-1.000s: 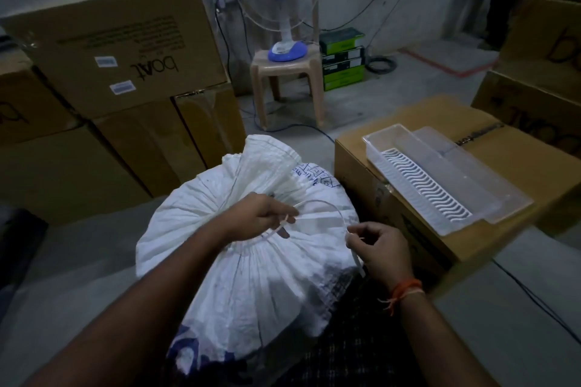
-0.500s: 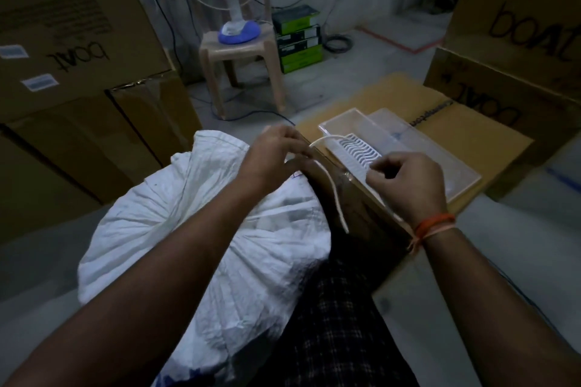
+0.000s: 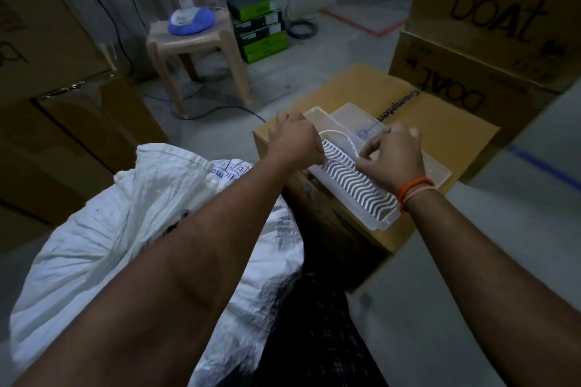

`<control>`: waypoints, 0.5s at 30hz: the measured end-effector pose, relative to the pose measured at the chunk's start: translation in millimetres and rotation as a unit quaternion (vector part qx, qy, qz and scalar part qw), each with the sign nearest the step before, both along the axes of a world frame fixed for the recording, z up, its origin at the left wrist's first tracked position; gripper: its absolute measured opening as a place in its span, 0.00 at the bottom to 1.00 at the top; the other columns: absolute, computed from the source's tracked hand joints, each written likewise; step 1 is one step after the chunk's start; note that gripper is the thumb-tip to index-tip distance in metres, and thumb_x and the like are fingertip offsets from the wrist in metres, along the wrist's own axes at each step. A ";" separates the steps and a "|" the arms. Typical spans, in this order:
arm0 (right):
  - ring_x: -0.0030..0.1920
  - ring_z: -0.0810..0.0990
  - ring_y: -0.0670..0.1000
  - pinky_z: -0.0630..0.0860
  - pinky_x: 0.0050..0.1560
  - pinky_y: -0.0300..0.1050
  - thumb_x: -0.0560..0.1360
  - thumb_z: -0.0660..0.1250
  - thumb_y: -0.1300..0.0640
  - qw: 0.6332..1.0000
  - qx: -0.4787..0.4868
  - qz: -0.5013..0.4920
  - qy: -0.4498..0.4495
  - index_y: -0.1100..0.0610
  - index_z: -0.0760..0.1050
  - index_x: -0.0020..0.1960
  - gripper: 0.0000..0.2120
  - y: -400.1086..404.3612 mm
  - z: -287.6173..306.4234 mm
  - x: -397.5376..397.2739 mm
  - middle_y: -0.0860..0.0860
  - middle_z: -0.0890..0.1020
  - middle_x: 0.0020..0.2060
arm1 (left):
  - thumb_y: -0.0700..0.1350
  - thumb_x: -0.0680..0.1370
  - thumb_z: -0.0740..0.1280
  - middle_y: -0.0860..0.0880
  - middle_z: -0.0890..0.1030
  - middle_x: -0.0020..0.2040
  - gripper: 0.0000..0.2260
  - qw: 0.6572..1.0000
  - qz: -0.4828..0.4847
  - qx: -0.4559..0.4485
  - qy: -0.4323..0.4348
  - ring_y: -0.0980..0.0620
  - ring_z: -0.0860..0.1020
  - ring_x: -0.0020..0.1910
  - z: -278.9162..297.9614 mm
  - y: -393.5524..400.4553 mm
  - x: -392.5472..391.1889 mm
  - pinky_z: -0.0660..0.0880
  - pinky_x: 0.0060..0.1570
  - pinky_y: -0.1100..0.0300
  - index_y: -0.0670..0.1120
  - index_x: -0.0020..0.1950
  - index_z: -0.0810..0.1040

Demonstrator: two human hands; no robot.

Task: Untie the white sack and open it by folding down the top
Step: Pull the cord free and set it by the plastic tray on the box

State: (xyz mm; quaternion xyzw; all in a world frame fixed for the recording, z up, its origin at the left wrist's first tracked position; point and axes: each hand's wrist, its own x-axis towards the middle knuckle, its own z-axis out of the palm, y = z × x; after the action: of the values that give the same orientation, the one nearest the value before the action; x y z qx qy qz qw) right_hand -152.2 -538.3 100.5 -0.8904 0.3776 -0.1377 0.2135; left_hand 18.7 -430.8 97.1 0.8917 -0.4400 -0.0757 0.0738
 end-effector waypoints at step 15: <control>0.42 0.79 0.55 0.79 0.50 0.47 0.68 0.71 0.48 0.963 0.130 -0.183 -0.150 0.48 0.85 0.43 0.07 -50.4 -23.7 -70.2 0.59 0.84 0.46 | 0.51 0.83 0.73 0.40 0.84 0.67 0.17 0.992 -0.078 -0.099 -0.015 0.40 0.82 0.65 28.0 -71.3 20.5 0.77 0.61 0.50 0.46 0.69 0.83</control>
State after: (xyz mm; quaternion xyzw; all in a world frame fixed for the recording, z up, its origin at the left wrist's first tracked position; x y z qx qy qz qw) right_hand -222.4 -588.6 76.8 -0.7400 0.5128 -0.2559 0.3522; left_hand 39.3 -502.0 125.0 0.8442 -0.5145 -0.0236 0.1486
